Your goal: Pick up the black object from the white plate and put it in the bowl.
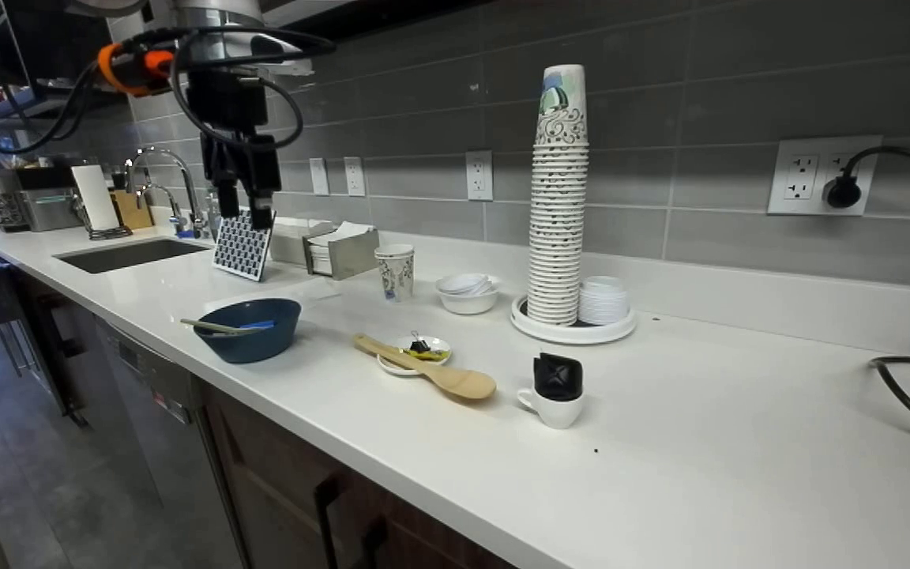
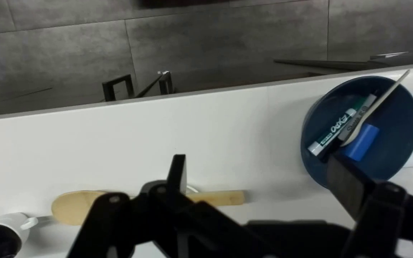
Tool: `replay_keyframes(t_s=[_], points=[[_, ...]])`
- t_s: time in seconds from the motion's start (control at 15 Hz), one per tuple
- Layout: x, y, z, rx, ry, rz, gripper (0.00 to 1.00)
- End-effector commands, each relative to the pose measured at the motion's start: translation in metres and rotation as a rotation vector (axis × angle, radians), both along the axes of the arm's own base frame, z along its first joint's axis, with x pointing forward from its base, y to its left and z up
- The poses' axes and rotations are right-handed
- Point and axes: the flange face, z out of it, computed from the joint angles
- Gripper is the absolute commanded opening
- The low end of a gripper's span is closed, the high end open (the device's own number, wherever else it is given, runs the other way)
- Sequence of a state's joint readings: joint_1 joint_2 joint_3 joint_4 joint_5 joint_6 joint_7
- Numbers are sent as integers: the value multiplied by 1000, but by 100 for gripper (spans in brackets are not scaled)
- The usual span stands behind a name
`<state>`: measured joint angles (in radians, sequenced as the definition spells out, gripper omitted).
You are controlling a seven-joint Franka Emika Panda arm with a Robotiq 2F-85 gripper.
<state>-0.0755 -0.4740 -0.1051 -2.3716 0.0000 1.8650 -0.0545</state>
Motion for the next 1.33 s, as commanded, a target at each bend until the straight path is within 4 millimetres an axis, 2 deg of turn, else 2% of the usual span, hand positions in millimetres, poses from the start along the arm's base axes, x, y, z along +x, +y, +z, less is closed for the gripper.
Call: replay_keyframes(t_s=[0.0, 0.27, 0.4, 0.53, 0.8, 0.87, 1.0, 1.07, 1.2, 1.27], points=[[1, 5, 0, -5, 3, 7, 100], [1, 0, -1, -1, 4, -3, 100], [9, 22, -20, 3, -40, -165, 100], [27, 43, -38, 30, -134, -236, 100], [68, 78, -54, -24, -357, -263, 100], [78, 82, -65, -43, -401, -254, 100], [96, 82, -100, -102, -432, -254, 100], [78, 85, -71, -67, -414, -239, 100], [89, 83, -99, -89, -414, -245, 100], [92, 82, -106, -90, -410, -246, 100]])
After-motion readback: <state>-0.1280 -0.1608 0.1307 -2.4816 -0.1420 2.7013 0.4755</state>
